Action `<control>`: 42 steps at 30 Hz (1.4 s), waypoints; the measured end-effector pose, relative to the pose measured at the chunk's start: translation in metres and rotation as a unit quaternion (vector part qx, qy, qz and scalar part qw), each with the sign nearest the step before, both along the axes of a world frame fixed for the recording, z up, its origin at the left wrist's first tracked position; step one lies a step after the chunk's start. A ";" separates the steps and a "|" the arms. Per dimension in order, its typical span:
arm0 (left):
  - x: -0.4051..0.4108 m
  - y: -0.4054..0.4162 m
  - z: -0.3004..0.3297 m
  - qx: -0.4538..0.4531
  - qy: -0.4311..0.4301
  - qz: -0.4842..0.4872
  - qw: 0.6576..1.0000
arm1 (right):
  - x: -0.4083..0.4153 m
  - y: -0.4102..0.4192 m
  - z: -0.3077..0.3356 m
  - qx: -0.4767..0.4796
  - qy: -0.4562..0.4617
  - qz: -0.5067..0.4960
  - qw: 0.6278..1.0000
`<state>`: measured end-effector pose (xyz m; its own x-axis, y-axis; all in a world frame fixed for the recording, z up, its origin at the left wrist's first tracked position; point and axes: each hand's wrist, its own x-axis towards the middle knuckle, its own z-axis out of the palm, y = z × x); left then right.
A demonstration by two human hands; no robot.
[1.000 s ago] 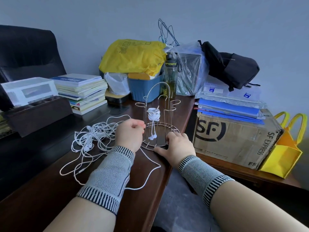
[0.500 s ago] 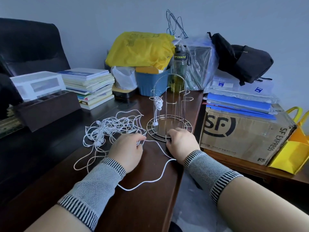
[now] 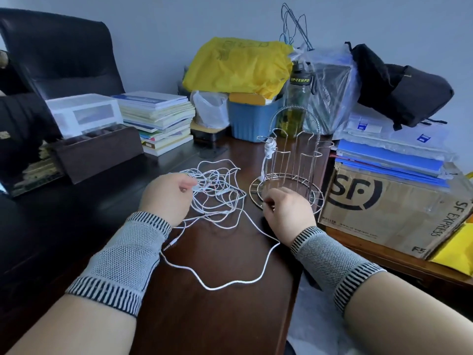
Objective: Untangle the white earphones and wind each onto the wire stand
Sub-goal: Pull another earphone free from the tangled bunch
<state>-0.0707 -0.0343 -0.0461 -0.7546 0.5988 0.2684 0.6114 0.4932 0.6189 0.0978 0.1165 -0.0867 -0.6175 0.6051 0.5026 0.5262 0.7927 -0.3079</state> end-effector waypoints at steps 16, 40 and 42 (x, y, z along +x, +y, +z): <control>-0.037 -0.024 -0.001 -0.061 -0.008 0.089 0.994 | -0.059 -0.049 0.029 -0.020 0.147 0.183 0.972; -0.033 -0.006 -0.028 -0.109 0.037 0.003 0.993 | -0.099 -0.061 0.013 -0.159 -0.078 0.139 0.974; -0.031 -0.005 -0.027 -0.081 0.021 -0.020 0.996 | -0.098 -0.061 0.014 -0.170 -0.077 0.135 0.973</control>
<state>-0.1018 -0.0389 -0.0735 -0.7194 0.6664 0.1959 0.6562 0.5596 0.5062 -0.0002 0.0553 -0.0726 -0.8291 0.5258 0.1904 0.3743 0.7748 -0.5095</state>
